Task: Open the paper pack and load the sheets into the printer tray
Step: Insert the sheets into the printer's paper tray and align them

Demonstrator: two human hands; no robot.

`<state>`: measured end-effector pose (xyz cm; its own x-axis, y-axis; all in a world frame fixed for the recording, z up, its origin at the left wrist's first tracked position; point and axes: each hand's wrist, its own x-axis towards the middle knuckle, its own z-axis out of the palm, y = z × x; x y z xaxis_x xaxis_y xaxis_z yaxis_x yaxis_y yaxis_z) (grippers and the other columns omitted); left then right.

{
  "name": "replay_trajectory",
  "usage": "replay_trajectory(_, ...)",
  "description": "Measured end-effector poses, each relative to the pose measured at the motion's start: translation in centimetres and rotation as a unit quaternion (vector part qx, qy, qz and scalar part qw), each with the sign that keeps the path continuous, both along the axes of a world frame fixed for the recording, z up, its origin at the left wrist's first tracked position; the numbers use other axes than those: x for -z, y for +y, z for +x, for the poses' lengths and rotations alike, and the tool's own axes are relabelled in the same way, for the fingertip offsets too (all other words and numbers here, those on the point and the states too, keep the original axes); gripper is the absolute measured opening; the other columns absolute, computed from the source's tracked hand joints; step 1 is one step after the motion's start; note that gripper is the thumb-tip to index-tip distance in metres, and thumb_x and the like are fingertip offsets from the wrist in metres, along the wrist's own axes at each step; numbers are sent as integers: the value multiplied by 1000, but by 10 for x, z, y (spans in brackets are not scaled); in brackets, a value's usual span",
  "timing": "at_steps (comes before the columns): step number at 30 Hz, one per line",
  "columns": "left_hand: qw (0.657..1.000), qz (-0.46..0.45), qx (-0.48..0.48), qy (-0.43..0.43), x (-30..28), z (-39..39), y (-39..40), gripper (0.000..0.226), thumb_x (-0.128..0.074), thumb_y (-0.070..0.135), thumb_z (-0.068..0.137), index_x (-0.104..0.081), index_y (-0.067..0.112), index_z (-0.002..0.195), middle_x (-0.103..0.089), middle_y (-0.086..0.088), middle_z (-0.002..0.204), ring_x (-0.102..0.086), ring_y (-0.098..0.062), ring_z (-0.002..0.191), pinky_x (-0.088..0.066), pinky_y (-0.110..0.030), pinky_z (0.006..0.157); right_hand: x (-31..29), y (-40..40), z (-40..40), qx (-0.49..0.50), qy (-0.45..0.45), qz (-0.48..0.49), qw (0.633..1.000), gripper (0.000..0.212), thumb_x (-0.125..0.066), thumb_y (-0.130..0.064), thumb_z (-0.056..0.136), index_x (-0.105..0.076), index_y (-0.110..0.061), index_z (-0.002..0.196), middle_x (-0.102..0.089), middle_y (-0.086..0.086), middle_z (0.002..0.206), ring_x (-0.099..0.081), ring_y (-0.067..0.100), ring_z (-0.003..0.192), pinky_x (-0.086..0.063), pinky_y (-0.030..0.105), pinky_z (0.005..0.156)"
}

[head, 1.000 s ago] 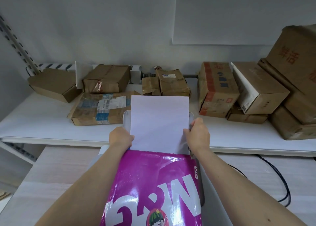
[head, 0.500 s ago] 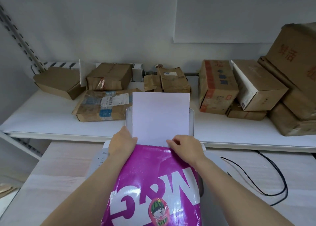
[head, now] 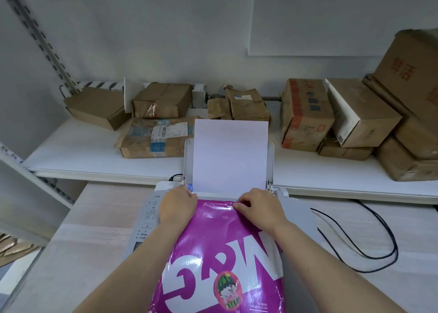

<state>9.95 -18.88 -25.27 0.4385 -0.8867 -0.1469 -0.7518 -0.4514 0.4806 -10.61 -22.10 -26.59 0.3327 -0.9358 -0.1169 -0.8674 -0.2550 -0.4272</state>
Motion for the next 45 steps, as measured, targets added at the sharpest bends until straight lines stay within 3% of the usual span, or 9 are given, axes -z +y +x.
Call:
replay_trajectory(5,996,-15,-58,72,1,6,-1,22,-42,6,85,-50,16,68,-55,-1,70,-51,-23,72,-41,-30,63,-1,1,1,12,1,18,1000,36,-50,-53,88,-74,-27,94,-67,-5,95,-63,18,95,-50,33,80)
replay_trajectory(9,985,-22,-116,128,2,16,-15,31,-43,3,87,-66,11,106,-65,-7,104,-60,-30,100,-46,-31,82,0,-6,5,49,-13,-7,999,36,-46,-42,92,-71,-18,85,-62,1,85,-62,25,92,-48,33,75)
replay_trajectory(11,984,-9,-114,140,6,20,-22,33,-43,2,88,-68,15,106,-67,-9,107,-62,-31,105,-49,-34,86,0,-13,4,115,-18,-57,992,29,-44,-29,93,-69,-14,95,-63,8,96,-58,29,98,-45,34,78)
replay_trajectory(15,993,50,-60,86,12,25,-36,37,-43,0,85,-71,13,105,-71,-8,109,-63,-28,96,-52,-36,85,-2,-26,2,247,-15,-79,966,28,-43,-17,93,-57,-10,116,-57,13,113,-51,33,105,-46,40,81)
replay_trajectory(20,993,100,-52,28,24,28,-50,33,-42,4,79,-70,13,95,-70,-10,103,-62,-32,97,-53,-37,80,1,-36,3,329,-1,11,944,31,-47,-11,85,-46,-4,116,-55,17,118,-53,36,110,-46,43,90)
replay_trajectory(28,989,135,-56,-28,38,27,-60,22,-44,9,78,-63,13,88,-68,-11,102,-60,-32,101,-47,-35,77,11,-41,4,308,46,72,948,33,-44,-11,82,-42,-7,114,-62,13,117,-49,31,120,-34,42,100)
replay_trajectory(36,989,92,-96,68,40,31,-55,35,-44,23,85,-71,16,106,-66,-8,113,-60,-32,110,-49,-46,97,16,-39,4,309,62,59,947,43,-46,-10,77,-39,-5,119,-64,10,113,-50,29,118,-32,41,100)
replay_trajectory(41,989,137,-55,27,49,39,-56,59,-28,16,56,-71,28,94,-68,-5,105,-59,-30,102,-53,-43,89,17,-38,6,306,70,53,948,50,-48,-10,76,-37,-4,125,-63,9,116,-49,27,119,-31,40,102)
replay_trajectory(45,993,113,-41,20,36,33,-50,46,-37,7,74,-71,22,100,-67,-6,108,-59,-30,104,-53,-41,89,22,-37,7,305,71,49,948,65,-50,-13,76,-30,-2,136,-60,9,122,-47,26,124,-28,43,108)
